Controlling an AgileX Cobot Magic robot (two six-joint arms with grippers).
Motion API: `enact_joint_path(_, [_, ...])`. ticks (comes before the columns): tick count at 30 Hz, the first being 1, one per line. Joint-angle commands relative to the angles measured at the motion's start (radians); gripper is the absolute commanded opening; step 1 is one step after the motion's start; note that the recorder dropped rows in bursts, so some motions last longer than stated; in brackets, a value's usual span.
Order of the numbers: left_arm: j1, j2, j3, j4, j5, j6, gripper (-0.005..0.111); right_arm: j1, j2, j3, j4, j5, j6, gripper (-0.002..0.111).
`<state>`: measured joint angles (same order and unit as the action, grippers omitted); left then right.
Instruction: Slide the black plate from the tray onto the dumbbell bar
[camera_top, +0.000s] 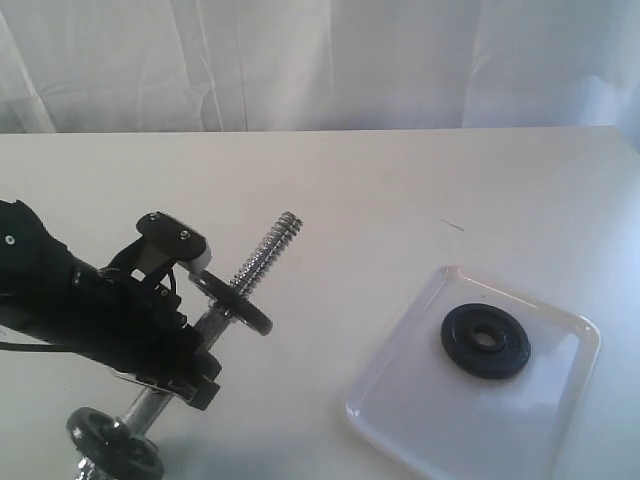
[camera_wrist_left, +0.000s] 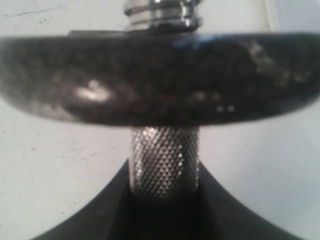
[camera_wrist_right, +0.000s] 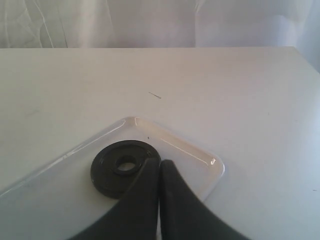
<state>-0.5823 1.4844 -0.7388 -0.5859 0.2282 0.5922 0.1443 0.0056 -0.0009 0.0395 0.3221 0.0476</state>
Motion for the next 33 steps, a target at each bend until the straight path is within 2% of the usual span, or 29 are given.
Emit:
enact_joint_path(1, [0.000, -0.053, -0.031, -0.051, -0.040, 0.017, 0.000, 0.000, -0.006, 0.001, -0.002, -0.008, -0.006, 0.000])
enact_joint_path(28, [0.000, -0.053, -0.031, -0.051, -0.032, 0.017, 0.000, 0.000, -0.006, 0.001, -0.004, -0.013, 0.016, 0.000])
enact_joint_path(33, [0.000, -0.053, -0.031, -0.051, -0.032, 0.017, 0.000, 0.000, -0.006, 0.001, -0.014, -0.142, 0.013, 0.000])
